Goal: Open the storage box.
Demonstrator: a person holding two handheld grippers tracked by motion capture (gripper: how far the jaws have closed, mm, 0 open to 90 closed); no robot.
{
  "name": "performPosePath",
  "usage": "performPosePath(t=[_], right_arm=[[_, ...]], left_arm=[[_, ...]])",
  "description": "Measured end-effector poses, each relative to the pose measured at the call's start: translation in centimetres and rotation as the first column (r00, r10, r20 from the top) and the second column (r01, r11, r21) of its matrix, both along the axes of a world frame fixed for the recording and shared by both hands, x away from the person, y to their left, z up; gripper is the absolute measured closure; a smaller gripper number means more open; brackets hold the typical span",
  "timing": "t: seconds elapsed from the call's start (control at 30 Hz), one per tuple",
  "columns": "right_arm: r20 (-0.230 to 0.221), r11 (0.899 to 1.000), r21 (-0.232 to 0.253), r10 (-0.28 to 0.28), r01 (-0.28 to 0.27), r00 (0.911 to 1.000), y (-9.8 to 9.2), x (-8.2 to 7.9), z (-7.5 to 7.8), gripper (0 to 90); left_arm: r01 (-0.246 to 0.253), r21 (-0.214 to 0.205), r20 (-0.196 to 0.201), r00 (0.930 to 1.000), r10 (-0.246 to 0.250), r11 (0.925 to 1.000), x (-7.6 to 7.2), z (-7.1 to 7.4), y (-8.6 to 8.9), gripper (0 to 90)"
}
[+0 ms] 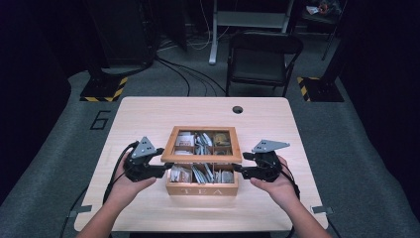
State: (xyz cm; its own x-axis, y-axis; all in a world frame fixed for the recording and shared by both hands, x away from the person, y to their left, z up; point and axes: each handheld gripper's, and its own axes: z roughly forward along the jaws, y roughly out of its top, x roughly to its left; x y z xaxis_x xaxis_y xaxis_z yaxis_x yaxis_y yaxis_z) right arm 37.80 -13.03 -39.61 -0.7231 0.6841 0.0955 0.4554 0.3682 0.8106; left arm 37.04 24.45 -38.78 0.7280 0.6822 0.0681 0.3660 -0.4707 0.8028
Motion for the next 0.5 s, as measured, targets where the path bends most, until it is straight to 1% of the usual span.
performPosePath(t=[0.03,0.13,0.2,0.23,0.33,0.43,0.5], right_arm=[[0.0,1.0,0.0,0.0,0.0,1.0,0.0,0.0,0.0,39.6],[0.02,1.0,0.0,0.01,-0.01,0.9998,-0.1,0.2,0.4,39.1],[0.021,1.0,-0.004,0.011,-0.011,0.9997,-0.1,0.2,0.5,39.1],[0.033,1.0,-0.003,0.017,-0.016,0.9993,-0.1,0.4,0.9,39.2],[0.044,1.0,-0.006,0.024,-0.024,0.9987,-0.1,0.6,1.3,39.1],[0.05,0.999,-0.021,0.034,-0.033,0.9982,0.1,0.9,1.7,38.9],[0.055,0.999,-0.034,0.043,-0.041,0.9976,0.2,1.1,1.9,38.9]], left_arm=[[0.001,-0.003,-0.001,1.0,-0.001,1.0,0.0,0.0,0.0,40.2],[0.002,-0.008,-0.006,1.0,-0.002,1.0,0.3,0.3,0.0,40.1],[0.0,-0.012,-0.006,1.0,0.0,0.9999,0.3,0.4,0.0,40.1],[0.004,-0.011,-0.007,1.0,-0.004,0.9999,0.4,0.6,0.0,40.2],[0.009,-0.015,-0.01,0.9999,-0.01,0.9998,0.7,0.9,0.1,40.2],[0.016,-0.009,-0.009,0.9998,-0.016,0.9998,1.0,1.3,0.1,40.3],[0.017,-0.013,-0.011,0.9998,-0.017,0.9998,1.1,1.5,0.1,40.4]])
